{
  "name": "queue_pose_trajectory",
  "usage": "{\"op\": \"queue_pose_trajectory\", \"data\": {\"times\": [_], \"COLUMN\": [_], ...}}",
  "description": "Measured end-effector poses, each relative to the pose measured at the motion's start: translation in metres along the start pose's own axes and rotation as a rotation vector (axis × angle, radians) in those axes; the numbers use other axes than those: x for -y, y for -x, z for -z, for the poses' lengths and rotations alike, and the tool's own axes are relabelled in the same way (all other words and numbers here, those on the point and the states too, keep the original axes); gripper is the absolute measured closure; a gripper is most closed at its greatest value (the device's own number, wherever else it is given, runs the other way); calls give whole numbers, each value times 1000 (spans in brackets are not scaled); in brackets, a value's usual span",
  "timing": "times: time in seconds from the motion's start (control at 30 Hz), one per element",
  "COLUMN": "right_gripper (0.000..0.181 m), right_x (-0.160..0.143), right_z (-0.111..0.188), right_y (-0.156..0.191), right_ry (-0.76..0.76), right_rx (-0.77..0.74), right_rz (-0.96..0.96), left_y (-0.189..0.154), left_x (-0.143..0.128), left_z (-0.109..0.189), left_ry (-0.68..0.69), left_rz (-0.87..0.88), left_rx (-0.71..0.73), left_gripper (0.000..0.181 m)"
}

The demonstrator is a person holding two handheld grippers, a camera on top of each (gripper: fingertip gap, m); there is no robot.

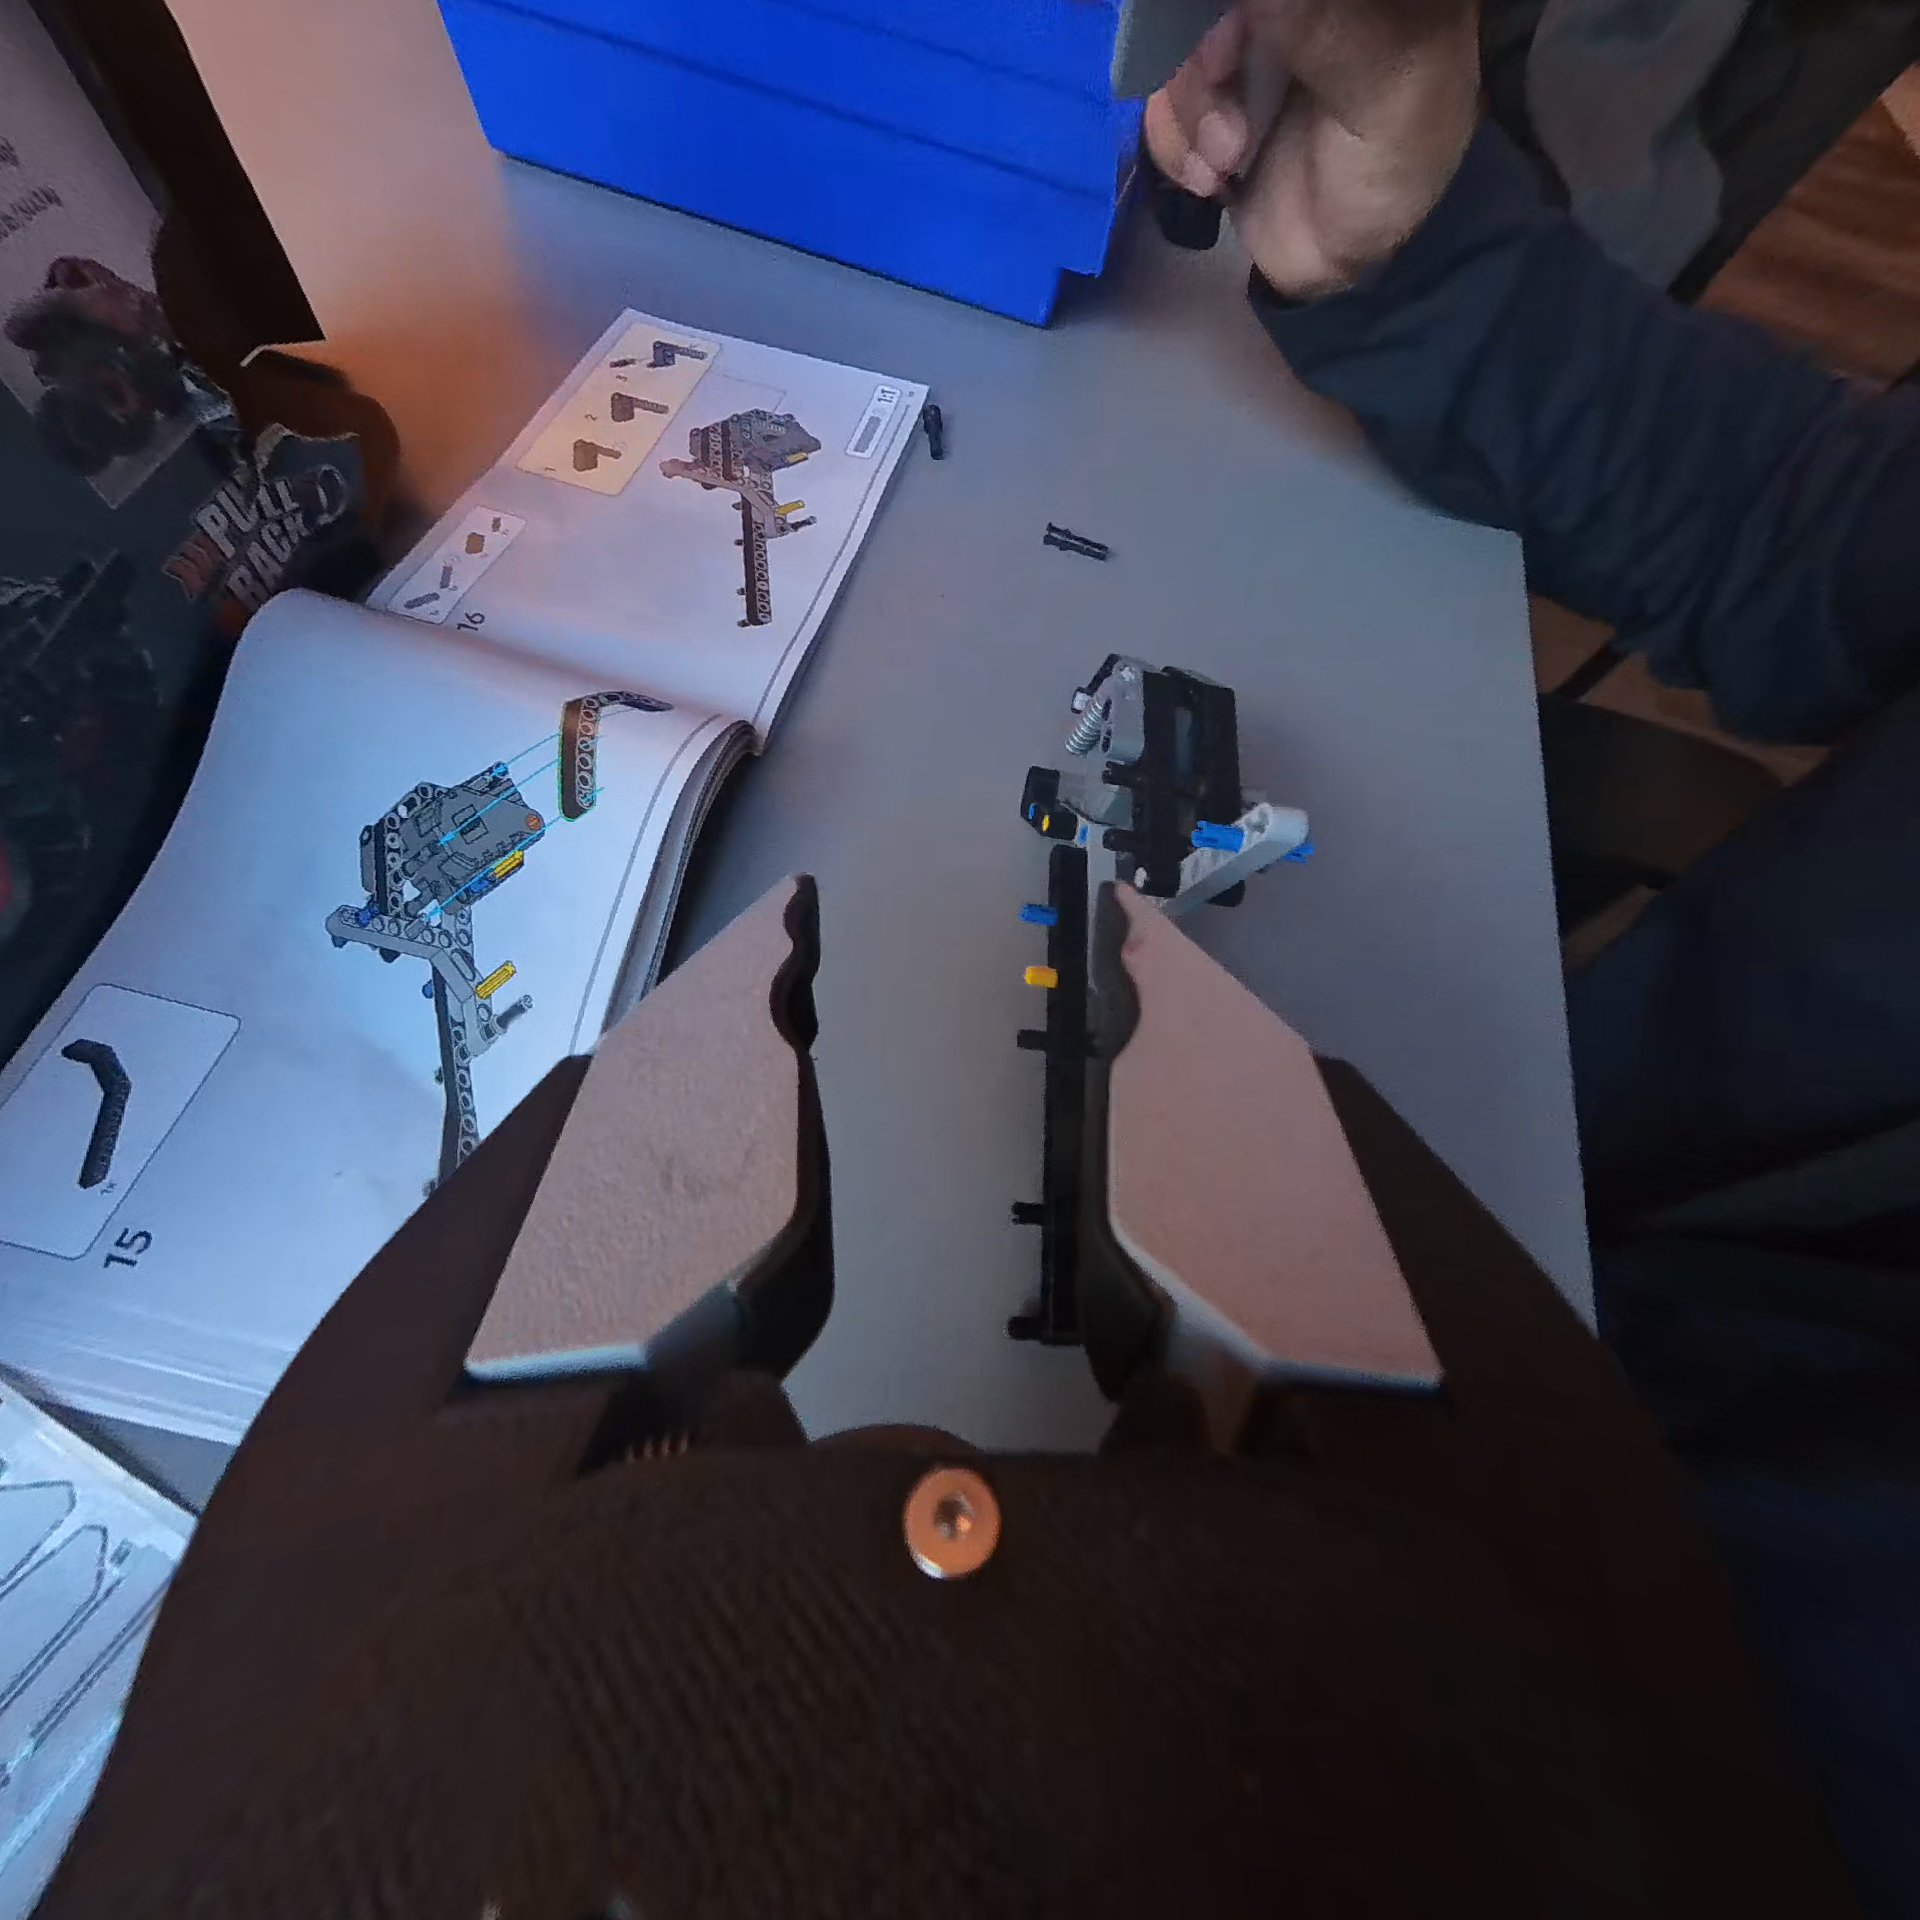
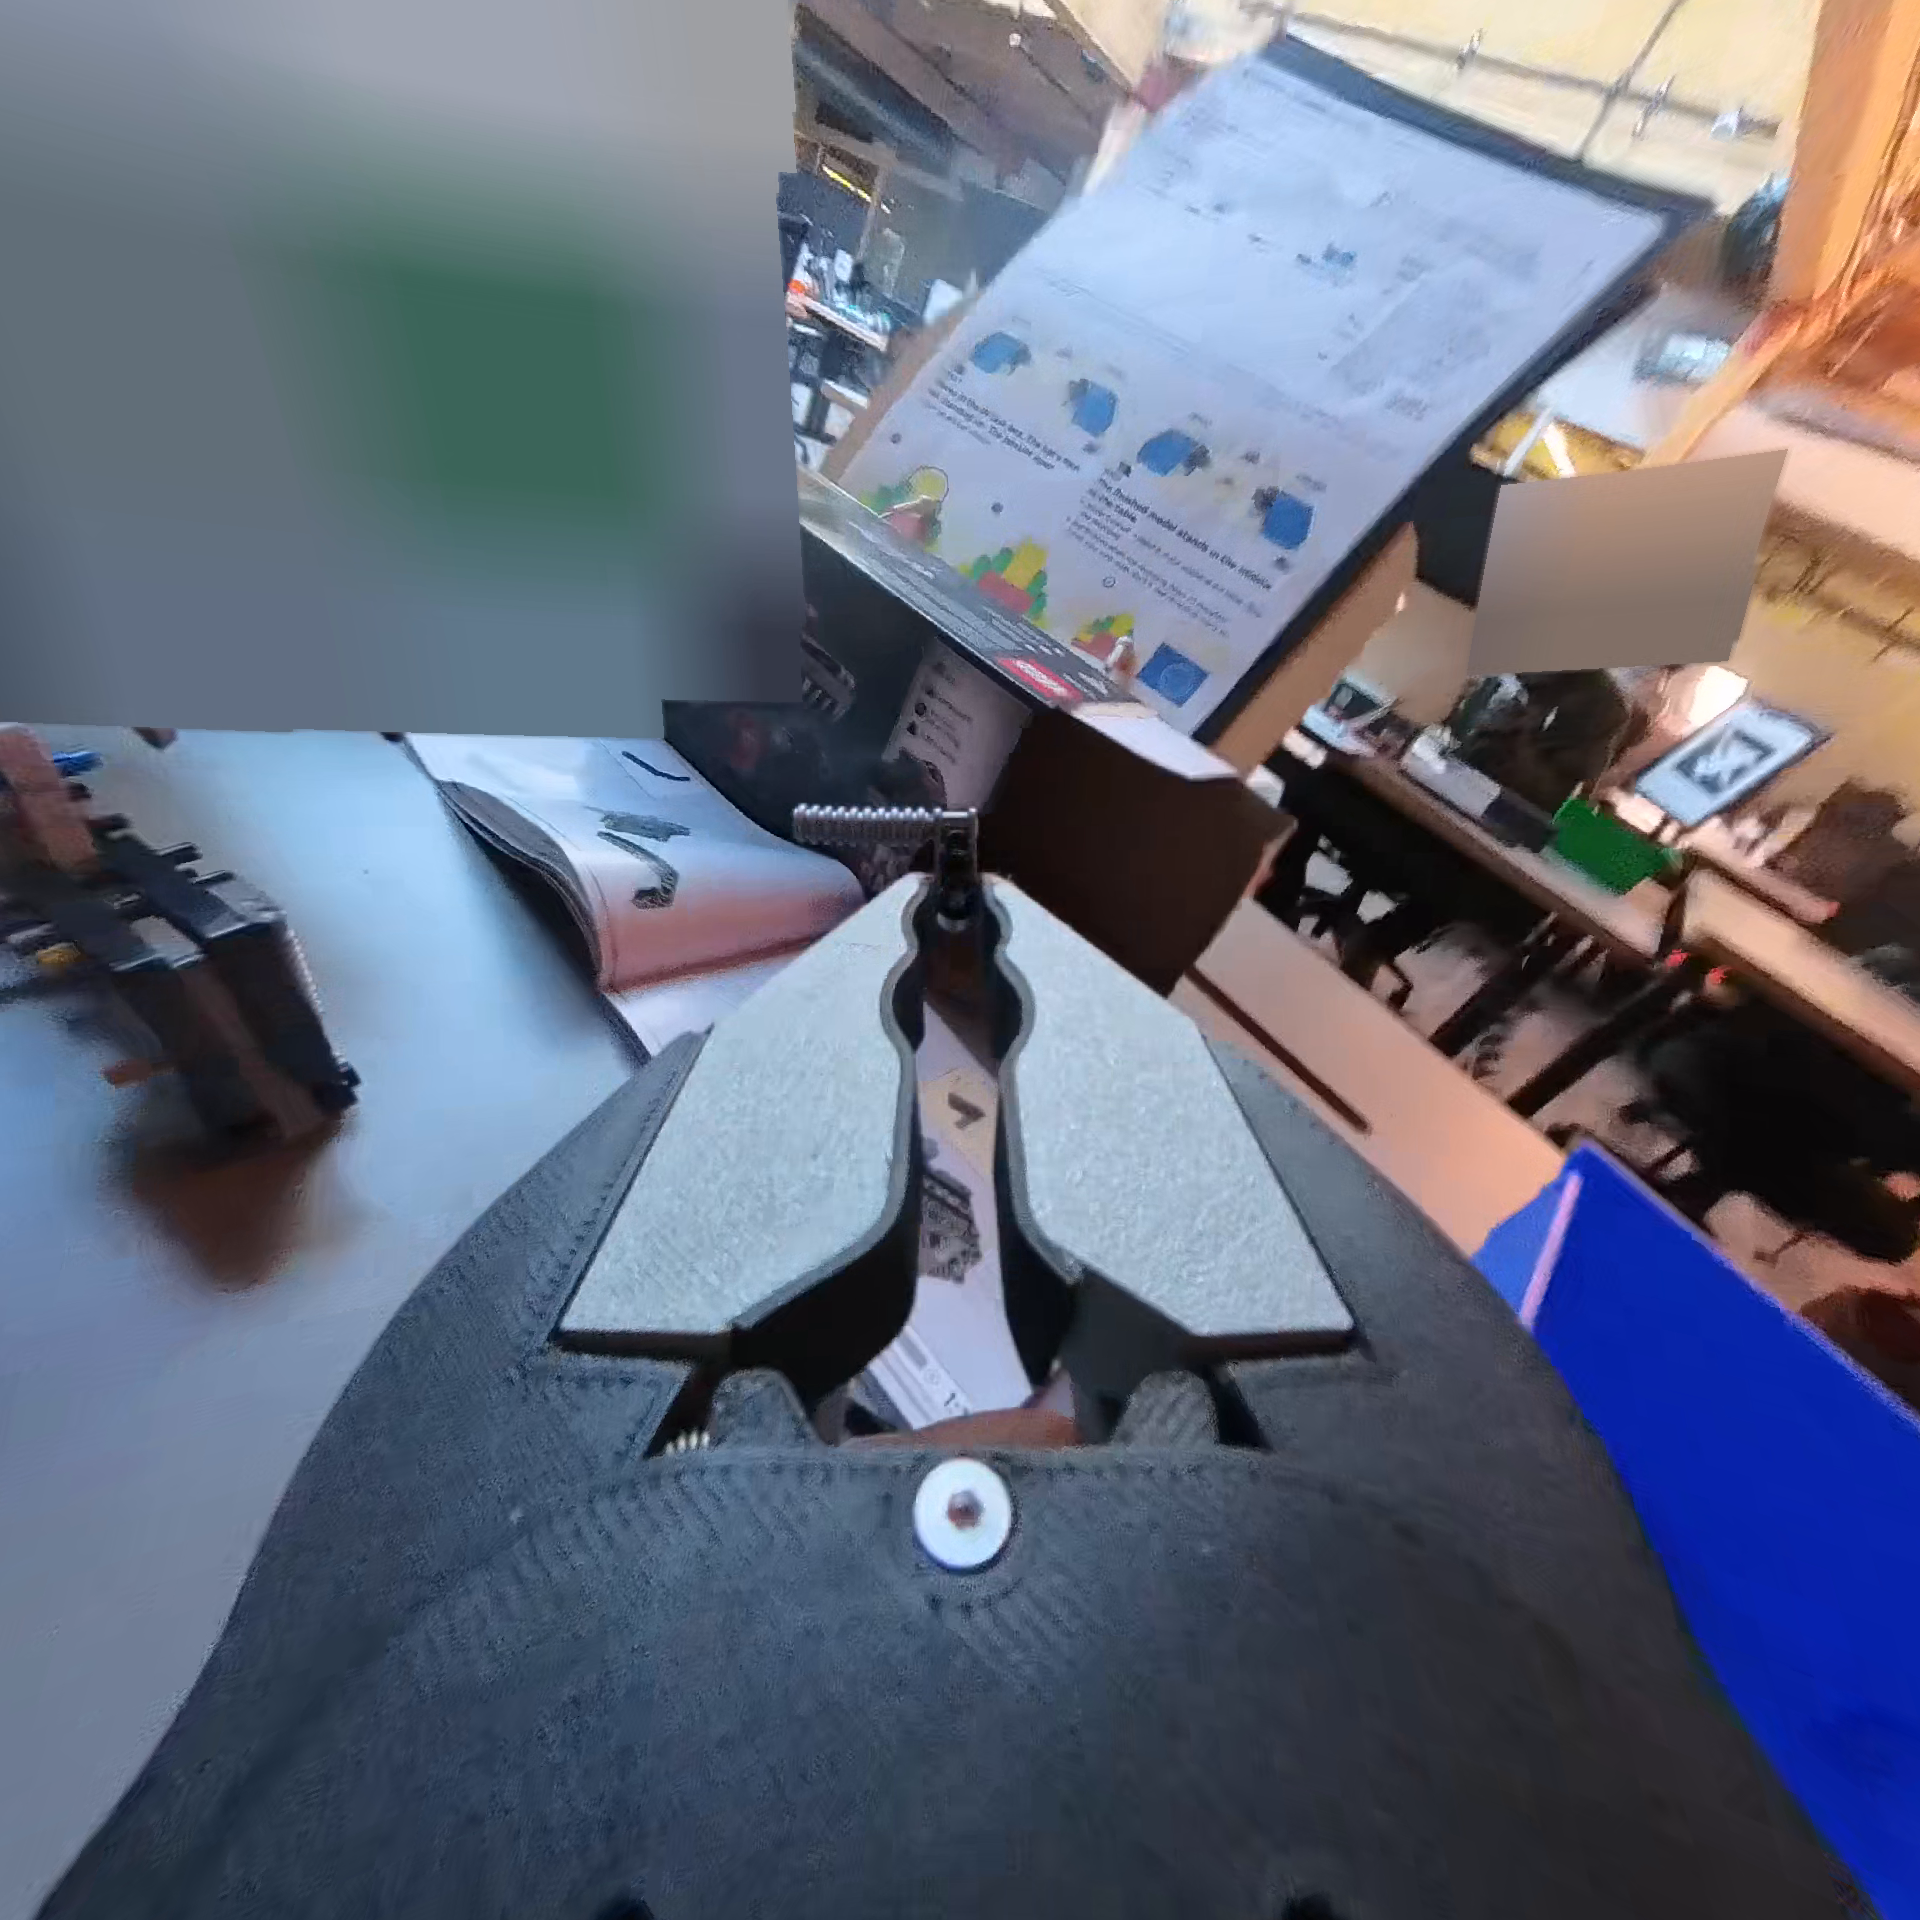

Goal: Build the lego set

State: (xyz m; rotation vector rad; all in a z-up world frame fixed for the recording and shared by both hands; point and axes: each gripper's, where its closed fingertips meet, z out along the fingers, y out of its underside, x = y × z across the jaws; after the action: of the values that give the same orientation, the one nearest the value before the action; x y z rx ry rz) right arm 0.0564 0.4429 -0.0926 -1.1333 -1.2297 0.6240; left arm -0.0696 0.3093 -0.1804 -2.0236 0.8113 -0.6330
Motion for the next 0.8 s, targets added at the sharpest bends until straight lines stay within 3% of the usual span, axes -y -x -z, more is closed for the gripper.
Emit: {"op": "queue_pose_trajectory", "data": {"times": [0.13, 0.33, 0.73, 0.8], "right_gripper": [177, 177, 176, 176], "right_x": [15, 11, 36, 36], "right_z": [-5, -25, -26, -24], "right_y": [24, 59, 94, 91], "right_ry": [-73, -12, -109, -96], "right_rx": [15, -38, -38, -64], "right_rz": [111, 358, 455, 497], "left_y": [0, -21, -38, -33], "left_x": [7, 35, 82, 85], "left_z": [-6, -16, -30, -32], "left_ry": [-13, -69, -128, -125], "left_rz": [7, -31, 29, 11], "left_rx": [14, -33, -160, -142], "left_gripper": [131, 136, 141, 156]}}
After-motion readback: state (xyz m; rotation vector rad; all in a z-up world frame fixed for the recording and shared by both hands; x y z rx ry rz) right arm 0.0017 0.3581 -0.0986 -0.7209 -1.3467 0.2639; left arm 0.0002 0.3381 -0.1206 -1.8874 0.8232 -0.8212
